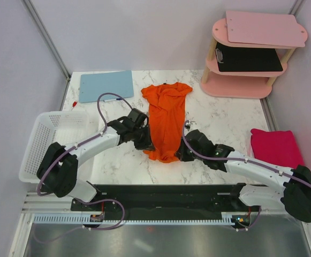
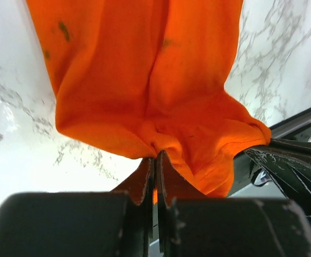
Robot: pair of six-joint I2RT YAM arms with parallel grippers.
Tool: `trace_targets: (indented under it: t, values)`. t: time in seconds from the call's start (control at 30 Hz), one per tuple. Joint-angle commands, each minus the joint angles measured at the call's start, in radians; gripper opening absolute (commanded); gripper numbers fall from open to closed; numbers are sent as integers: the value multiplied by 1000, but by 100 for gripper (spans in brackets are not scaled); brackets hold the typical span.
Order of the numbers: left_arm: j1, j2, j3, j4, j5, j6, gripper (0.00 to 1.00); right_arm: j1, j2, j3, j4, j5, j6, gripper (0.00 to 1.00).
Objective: Fold and stack the t-shirts
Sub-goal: Fold the folded rectangular tshirt in 1/3 of the way
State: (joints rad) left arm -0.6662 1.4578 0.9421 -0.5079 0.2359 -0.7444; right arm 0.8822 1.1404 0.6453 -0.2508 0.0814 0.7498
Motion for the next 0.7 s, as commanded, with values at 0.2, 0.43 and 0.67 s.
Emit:
trace_targets:
  t: [0.2, 0.43, 0.67]
  values:
    - [118, 173, 195, -43, 17, 123, 2, -158, 114, 125, 19, 118, -182, 0]
    - [160, 321, 340, -43, 63, 174, 2, -268, 267, 184, 119, 60, -237, 0]
    - [204, 404, 446, -72, 91, 191, 2, -304, 415, 275, 177, 20, -276, 1]
